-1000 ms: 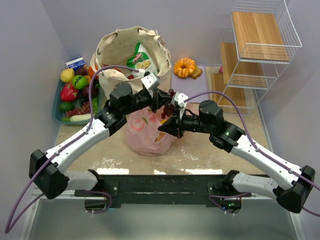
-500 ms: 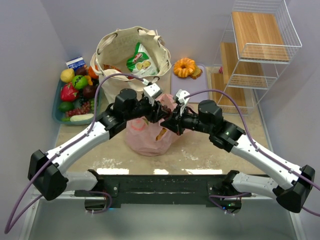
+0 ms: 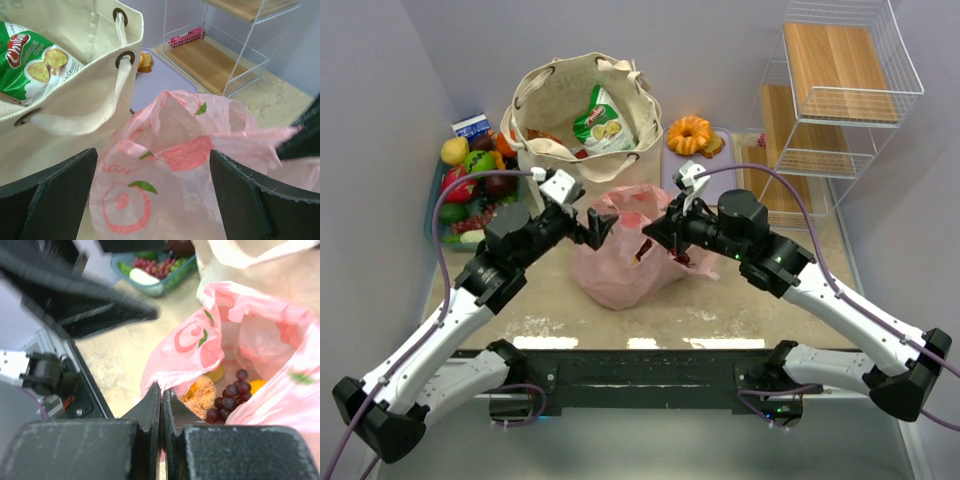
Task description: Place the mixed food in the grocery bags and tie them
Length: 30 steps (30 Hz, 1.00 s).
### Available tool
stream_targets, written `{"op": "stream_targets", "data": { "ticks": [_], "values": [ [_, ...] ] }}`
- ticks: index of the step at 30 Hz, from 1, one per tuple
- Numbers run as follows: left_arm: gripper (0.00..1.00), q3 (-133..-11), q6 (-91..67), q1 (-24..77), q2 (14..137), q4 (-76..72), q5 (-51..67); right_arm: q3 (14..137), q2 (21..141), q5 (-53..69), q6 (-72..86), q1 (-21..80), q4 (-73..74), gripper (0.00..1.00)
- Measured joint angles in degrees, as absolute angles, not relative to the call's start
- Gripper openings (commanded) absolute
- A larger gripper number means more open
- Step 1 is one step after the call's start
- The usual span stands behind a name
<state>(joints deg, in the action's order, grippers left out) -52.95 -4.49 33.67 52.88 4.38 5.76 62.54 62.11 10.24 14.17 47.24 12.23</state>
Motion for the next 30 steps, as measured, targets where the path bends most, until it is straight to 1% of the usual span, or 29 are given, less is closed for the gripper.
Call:
{"op": "stream_targets", "data": {
  "ticks": [4, 7, 9, 13, 19, 24, 30],
  "values": [
    [1.00, -45.0, -3.6, 33.4, 46.1, 0.8, 10.0, 65.7, 64.2, 8.5, 15.5, 47.2, 11.7, 0.00],
    [1.00, -39.1, -3.8, 33.4, 43.0, -3.8, 16.5, 67.7, 66.1, 8.4, 16.4, 47.2, 11.4, 0.00],
    [1.00, -37.3, -4.4, 33.5, 43.6, -6.8, 20.9, 69.2, 67.8, 8.5, 17.1, 47.2, 10.9, 0.00],
    [1.00, -37.1, -5.5, 33.5, 48.1, -12.8, 25.3, 70.9, 70.7, 9.3, 18.4, 47.2, 9.1, 0.00],
    [1.00, -34.7, -8.0, 33.7, 50.0, -23.1, 28.4, 71.8, 73.6, 10.6, 20.0, 47.2, 7.7, 0.00],
    [1.00, -34.6, -9.8, 33.8, 53.1, -28.0, 30.7, 72.6, 74.8, 11.5, 20.5, 47.2, 7.3, 0.00],
    [1.00, -34.2, -10.5, 34.2, 54.0, -29.7, 26.3, 72.9, 75.4, 12.0, 21.3, 47.2, 6.4, 0.00]
  ]
}}
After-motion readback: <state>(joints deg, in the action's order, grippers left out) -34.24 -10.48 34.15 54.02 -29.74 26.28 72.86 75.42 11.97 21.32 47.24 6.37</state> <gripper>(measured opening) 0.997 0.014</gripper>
